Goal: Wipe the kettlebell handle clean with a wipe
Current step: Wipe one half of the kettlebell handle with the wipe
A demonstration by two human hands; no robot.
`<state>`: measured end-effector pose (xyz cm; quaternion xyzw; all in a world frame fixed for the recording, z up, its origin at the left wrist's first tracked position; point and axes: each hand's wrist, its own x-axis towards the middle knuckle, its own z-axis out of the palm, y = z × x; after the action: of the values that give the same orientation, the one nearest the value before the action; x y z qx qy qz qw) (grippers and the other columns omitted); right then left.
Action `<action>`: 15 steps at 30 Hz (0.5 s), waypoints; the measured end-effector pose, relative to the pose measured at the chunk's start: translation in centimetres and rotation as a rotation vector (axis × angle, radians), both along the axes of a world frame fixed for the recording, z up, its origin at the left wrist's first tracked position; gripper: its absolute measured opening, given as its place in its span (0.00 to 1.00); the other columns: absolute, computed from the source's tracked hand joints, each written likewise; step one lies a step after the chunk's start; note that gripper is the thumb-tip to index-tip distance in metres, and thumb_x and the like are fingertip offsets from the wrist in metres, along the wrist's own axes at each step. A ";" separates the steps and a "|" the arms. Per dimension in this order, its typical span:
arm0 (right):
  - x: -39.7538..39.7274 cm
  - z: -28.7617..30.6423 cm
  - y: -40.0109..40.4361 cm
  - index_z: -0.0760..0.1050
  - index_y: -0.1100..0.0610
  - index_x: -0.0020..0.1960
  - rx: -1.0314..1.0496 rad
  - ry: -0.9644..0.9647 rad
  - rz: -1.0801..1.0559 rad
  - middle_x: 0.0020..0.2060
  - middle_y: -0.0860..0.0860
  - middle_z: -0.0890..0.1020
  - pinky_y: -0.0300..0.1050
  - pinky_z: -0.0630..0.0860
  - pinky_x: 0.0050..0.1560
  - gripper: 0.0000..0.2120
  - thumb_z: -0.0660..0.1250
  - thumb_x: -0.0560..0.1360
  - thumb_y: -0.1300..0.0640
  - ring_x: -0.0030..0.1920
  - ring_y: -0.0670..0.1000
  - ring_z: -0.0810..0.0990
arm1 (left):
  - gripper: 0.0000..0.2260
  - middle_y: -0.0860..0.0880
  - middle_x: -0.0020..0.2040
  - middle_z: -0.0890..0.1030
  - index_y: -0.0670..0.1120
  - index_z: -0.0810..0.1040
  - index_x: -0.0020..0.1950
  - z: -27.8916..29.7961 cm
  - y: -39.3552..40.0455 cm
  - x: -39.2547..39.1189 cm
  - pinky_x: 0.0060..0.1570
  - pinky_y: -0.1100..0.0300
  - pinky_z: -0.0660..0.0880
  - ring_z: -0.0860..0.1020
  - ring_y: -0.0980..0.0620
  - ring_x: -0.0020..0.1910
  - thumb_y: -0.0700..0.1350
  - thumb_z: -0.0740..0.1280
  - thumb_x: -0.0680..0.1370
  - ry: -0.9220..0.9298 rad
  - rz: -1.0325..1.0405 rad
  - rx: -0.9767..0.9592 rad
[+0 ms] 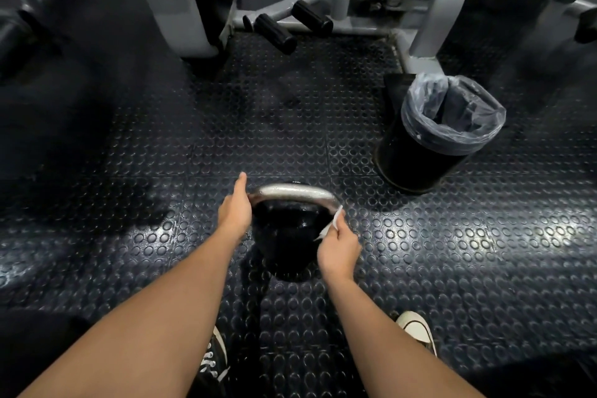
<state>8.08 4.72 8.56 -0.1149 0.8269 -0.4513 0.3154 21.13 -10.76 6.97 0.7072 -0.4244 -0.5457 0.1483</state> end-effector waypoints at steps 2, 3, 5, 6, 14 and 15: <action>-0.1 0.6 -0.6 0.66 0.44 0.74 -0.026 0.031 -0.050 0.44 0.46 0.81 0.51 0.79 0.54 0.23 0.54 0.81 0.60 0.41 0.48 0.76 | 0.58 0.43 0.71 0.81 0.47 0.81 0.72 0.3 0.1 -0.1 0.76 0.35 0.67 0.78 0.39 0.71 0.86 0.44 0.62 0.000 0.001 0.002; 0.1 0.9 -0.6 0.65 0.43 0.74 -0.046 0.045 -0.052 0.47 0.46 0.81 0.51 0.78 0.59 0.23 0.54 0.82 0.60 0.43 0.48 0.76 | 0.58 0.43 0.72 0.81 0.47 0.81 0.72 0.2 0.2 -0.1 0.76 0.34 0.67 0.77 0.38 0.72 0.87 0.45 0.62 0.002 0.010 0.004; 0.7 0.5 -0.2 0.63 0.41 0.75 -0.042 0.053 -0.017 0.54 0.45 0.79 0.48 0.74 0.65 0.24 0.54 0.82 0.59 0.49 0.46 0.76 | 0.58 0.43 0.72 0.81 0.48 0.81 0.72 -0.1 0.1 0.0 0.77 0.34 0.66 0.77 0.38 0.72 0.87 0.46 0.61 0.024 0.034 0.013; 1.0 0.1 0.2 0.63 0.41 0.75 -0.038 0.060 0.001 0.56 0.46 0.79 0.48 0.74 0.65 0.24 0.54 0.82 0.59 0.50 0.46 0.77 | 0.58 0.44 0.71 0.81 0.49 0.82 0.71 -0.3 0.0 0.1 0.77 0.34 0.66 0.78 0.39 0.72 0.88 0.46 0.61 0.030 0.039 0.018; 1.0 1.1 -2.0 0.67 0.51 0.74 -0.111 -0.135 -0.269 0.58 0.45 0.80 0.29 0.71 0.37 0.21 0.54 0.82 0.60 0.39 0.44 0.76 | 0.64 0.45 0.66 0.84 0.48 0.85 0.64 -3.8 -1.3 1.0 0.74 0.37 0.70 0.82 0.41 0.65 0.93 0.49 0.50 0.119 0.054 0.019; 1.4 1.3 -1.8 0.67 0.50 0.74 -0.145 -0.141 -0.277 0.60 0.45 0.79 0.30 0.73 0.40 0.21 0.55 0.82 0.60 0.40 0.43 0.77 | 0.64 0.45 0.67 0.84 0.49 0.85 0.65 -4.0 -1.3 1.0 0.74 0.37 0.70 0.82 0.41 0.66 0.93 0.49 0.50 0.115 0.056 0.018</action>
<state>9.47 2.94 9.82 0.0097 0.7759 -0.5560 0.2980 22.10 -12.09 2.99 0.6877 -0.3901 -0.5849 0.1812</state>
